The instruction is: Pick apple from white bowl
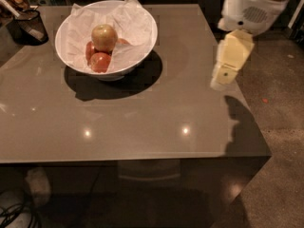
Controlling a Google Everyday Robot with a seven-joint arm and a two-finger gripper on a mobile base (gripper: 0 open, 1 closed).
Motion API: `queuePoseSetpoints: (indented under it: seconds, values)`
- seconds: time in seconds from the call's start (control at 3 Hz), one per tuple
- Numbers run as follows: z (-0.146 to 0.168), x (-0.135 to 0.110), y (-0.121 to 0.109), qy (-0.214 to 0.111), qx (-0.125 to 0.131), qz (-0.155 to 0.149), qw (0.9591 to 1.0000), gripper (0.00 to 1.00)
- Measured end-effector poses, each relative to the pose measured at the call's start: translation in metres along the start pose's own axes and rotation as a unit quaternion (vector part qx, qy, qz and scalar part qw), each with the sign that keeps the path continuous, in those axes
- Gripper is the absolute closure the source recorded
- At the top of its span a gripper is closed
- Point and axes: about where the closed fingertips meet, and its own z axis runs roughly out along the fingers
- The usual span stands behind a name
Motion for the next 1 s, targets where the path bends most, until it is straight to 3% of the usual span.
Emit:
queuePoseSetpoints:
  seconds: [0.33, 1.0]
  values:
    - [0.002, -0.003, -0.004, -0.008, 0.005, 0.002, 1.0000, 0.00]
    - [0.013, -0.068, -0.026, -0.043, -0.010, -0.045, 0.9980, 0.00]
